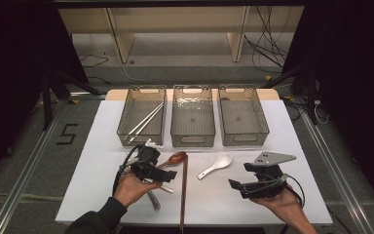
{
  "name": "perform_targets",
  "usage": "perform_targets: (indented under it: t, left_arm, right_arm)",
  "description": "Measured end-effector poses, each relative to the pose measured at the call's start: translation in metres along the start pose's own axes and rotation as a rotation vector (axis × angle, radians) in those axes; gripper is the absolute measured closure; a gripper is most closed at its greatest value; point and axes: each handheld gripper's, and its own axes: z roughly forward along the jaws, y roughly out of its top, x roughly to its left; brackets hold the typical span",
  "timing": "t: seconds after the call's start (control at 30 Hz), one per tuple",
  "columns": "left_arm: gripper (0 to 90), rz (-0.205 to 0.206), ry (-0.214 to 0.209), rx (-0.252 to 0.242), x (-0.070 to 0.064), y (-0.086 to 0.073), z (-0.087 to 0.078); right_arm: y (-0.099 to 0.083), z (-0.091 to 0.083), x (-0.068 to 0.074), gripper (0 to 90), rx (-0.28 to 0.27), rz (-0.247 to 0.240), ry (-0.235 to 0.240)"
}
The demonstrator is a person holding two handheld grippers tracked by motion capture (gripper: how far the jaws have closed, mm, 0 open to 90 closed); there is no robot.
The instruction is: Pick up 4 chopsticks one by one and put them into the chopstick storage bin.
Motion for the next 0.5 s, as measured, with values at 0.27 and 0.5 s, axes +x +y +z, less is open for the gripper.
perform_targets:
  t: [0.27,0.5]
  left_arm:
    - [16.0,0.023,0.023,0.054,-0.011,0.0,0.012]
    - [21.1,0.08,0.042,0.094,-0.027,0.0,0.025]
  right_arm:
    - [0.0,0.0,0.0,23.7,0.002,-0.002,0.0]
    - [0.0,0.001,0.001,23.7,0.006,-0.007,0.005]
